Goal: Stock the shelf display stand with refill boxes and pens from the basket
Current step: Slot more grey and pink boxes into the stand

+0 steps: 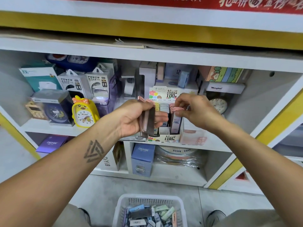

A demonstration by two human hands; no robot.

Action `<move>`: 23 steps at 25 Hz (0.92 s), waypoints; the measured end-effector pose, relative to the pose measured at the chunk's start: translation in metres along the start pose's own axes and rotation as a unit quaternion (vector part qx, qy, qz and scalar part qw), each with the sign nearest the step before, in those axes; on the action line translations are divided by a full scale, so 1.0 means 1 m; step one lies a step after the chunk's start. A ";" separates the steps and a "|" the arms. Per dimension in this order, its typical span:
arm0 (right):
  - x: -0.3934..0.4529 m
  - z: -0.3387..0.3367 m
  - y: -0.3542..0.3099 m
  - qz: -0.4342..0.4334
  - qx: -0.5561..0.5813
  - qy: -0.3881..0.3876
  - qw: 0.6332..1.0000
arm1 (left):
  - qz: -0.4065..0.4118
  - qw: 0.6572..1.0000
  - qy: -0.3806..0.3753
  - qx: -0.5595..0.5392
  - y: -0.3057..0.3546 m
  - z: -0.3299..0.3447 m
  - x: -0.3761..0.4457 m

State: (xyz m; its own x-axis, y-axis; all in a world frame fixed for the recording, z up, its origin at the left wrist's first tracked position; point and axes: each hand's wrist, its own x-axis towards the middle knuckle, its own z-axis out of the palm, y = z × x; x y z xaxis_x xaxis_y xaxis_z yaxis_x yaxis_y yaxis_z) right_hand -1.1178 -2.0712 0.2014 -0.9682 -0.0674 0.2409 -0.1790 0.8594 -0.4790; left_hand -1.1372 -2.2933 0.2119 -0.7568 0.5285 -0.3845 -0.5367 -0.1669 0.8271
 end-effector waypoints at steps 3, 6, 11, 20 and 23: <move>-0.002 0.005 0.001 -0.023 -0.041 -0.033 0.998 | 0.022 1.000 0.001 0.016 -0.004 -0.002 0.001; -0.002 0.007 0.001 -0.031 -0.074 -0.021 0.997 | 0.033 0.999 0.003 0.027 -0.006 -0.004 0.000; -0.002 0.002 -0.015 0.000 0.177 0.000 0.984 | 0.041 0.999 -0.004 0.030 -0.010 -0.001 0.000; -0.004 -0.009 -0.021 -0.048 0.417 -0.064 0.906 | 0.036 0.996 -0.081 0.007 -0.008 0.006 -0.002; -0.002 -0.019 -0.016 -0.054 0.391 -0.023 0.919 | 0.039 0.996 -0.034 0.072 -0.008 0.009 -0.003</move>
State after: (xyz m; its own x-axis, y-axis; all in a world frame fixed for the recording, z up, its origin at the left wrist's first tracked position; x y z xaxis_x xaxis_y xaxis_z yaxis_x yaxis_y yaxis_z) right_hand -1.1095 -2.0751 0.2245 -0.9409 -0.1664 0.2951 -0.3272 0.2208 -0.9188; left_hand -1.1276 -2.2856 0.2105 -0.7649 0.5739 -0.2926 -0.4145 -0.0906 0.9056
